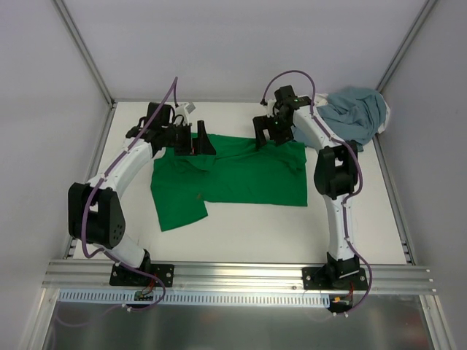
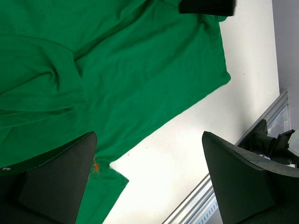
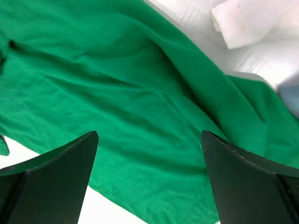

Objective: Fold and stack the t-shirts
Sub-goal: Fold the flattened tshirt in 1/3 of the way

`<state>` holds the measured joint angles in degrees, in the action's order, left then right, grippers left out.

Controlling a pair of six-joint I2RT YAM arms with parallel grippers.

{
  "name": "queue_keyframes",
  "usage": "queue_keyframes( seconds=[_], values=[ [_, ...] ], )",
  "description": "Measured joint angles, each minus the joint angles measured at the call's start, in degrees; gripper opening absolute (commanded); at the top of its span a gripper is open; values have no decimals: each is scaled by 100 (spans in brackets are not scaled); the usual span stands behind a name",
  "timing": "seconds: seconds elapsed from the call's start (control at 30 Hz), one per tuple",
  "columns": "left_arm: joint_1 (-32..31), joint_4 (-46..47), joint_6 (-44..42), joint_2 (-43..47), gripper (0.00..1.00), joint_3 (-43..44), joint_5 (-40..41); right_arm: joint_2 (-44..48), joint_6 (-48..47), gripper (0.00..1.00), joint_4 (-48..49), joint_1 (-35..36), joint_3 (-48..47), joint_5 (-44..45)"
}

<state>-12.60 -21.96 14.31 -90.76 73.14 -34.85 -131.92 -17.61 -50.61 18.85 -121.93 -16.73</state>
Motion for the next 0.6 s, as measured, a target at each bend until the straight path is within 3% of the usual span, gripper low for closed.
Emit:
queue_keyframes(
  seconds=[0.6],
  values=[
    [-61,-20,4,225,99,-101,101,-192,238,95,297,-227,-221,-195]
  ],
)
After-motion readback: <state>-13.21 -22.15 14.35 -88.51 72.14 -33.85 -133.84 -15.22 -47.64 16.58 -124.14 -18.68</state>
